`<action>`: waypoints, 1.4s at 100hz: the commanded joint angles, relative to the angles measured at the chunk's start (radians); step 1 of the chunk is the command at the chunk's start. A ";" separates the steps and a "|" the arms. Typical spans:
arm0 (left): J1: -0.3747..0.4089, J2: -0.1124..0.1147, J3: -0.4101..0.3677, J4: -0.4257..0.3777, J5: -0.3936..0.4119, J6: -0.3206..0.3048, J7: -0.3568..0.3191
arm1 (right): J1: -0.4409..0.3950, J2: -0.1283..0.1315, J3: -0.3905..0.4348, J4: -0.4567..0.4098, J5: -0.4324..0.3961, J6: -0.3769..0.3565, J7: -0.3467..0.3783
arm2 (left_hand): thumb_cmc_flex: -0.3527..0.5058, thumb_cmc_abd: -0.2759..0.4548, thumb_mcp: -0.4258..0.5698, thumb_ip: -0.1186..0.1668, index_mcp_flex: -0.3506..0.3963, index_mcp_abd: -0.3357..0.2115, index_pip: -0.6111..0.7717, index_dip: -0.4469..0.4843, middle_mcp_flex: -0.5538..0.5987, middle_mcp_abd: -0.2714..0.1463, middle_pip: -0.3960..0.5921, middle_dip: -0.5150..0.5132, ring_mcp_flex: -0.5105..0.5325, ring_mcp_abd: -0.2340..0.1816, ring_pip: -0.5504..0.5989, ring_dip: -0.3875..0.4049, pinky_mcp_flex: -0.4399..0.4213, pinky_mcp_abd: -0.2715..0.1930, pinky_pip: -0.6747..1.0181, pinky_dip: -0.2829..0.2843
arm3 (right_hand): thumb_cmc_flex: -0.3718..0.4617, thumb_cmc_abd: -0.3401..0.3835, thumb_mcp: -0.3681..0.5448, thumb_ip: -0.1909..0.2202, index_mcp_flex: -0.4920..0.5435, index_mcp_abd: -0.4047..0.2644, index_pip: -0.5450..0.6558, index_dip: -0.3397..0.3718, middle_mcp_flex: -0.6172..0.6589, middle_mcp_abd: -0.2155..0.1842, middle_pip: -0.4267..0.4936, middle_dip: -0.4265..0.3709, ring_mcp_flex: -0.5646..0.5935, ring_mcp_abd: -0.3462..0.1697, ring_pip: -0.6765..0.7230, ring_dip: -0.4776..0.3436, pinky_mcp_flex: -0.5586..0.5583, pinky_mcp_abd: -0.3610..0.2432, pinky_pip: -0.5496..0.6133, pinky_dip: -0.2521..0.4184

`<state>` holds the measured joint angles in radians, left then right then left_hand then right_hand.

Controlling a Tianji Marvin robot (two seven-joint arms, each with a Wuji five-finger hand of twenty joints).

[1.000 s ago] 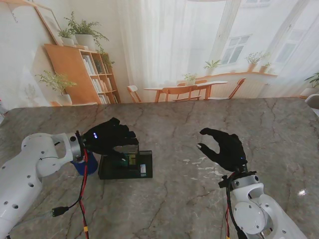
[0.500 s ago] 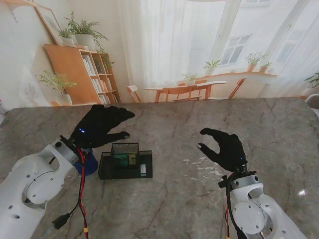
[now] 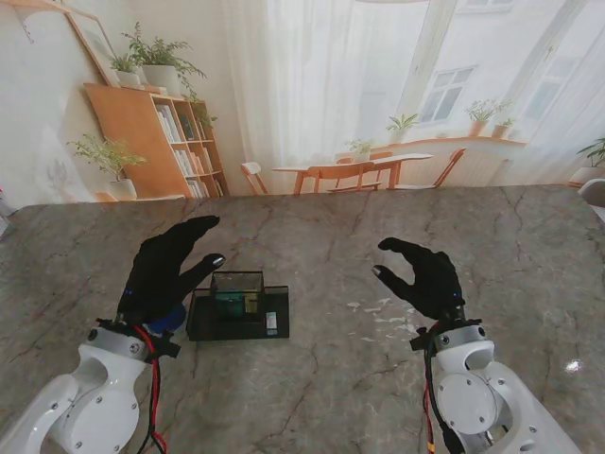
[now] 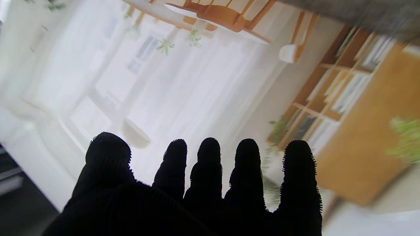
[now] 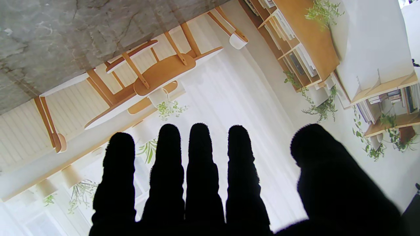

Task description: Organize desk stationery

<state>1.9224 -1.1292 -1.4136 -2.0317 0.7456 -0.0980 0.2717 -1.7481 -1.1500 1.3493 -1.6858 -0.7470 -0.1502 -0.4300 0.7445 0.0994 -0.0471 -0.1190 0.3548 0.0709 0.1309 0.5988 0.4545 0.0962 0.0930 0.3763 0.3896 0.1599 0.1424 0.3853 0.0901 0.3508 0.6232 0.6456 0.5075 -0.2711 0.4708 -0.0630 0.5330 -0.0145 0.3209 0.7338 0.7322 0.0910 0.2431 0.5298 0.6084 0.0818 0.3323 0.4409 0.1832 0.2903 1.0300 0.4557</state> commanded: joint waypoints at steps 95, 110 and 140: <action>-0.115 -0.048 0.185 0.346 -0.367 -0.050 -0.003 | 0.019 -0.016 -0.075 0.092 0.201 0.177 0.140 | 0.070 -0.014 0.001 0.063 0.032 0.046 0.000 -0.022 0.017 0.037 -0.001 0.000 -0.014 0.026 0.006 0.013 -0.024 0.003 -0.021 0.042 | -0.018 0.011 -0.032 0.029 -0.032 0.019 -0.022 -0.002 -0.015 0.019 -0.007 0.013 0.039 0.017 0.123 0.067 0.111 0.027 0.177 0.150; -0.114 -0.048 0.181 0.349 -0.370 -0.049 -0.004 | 0.020 -0.017 -0.080 0.103 0.229 0.174 0.155 | 0.071 -0.015 0.000 0.063 0.034 0.045 0.001 -0.022 0.019 0.036 0.000 0.001 -0.014 0.027 0.006 0.015 -0.024 0.003 -0.019 0.045 | -0.020 0.008 -0.027 0.029 -0.037 0.012 -0.024 -0.005 -0.021 0.017 -0.015 0.009 0.026 0.017 0.079 0.045 0.065 0.043 0.099 0.116; -0.122 -0.044 0.190 0.354 -0.359 -0.043 -0.018 | 0.019 -0.021 -0.074 0.106 0.229 0.169 0.136 | 0.072 -0.014 0.000 0.062 0.035 0.048 0.002 -0.023 0.020 0.033 0.000 0.002 -0.013 0.027 0.008 0.018 -0.025 0.004 -0.016 0.049 | -0.020 0.012 -0.029 0.028 -0.041 0.010 -0.026 -0.007 -0.021 0.015 -0.018 0.007 0.023 0.015 0.044 0.033 0.051 0.031 0.065 0.090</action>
<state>1.7985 -1.1737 -1.2293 -1.6817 0.3785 -0.1433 0.2555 -1.7241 -1.1665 1.2723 -1.5832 -0.5187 0.0250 -0.2976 0.8051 0.0968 -0.0388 -0.1188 0.3752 0.1209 0.1345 0.5846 0.4565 0.1354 0.0929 0.3761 0.3799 0.1872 0.1401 0.3916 0.0784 0.3636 0.6017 0.6653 0.5079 -0.2710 0.4709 -0.0630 0.5320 0.0070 0.3069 0.7338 0.7192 0.1116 0.2431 0.5297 0.6464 0.0982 0.3894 0.4809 0.2494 0.3147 1.1107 0.5643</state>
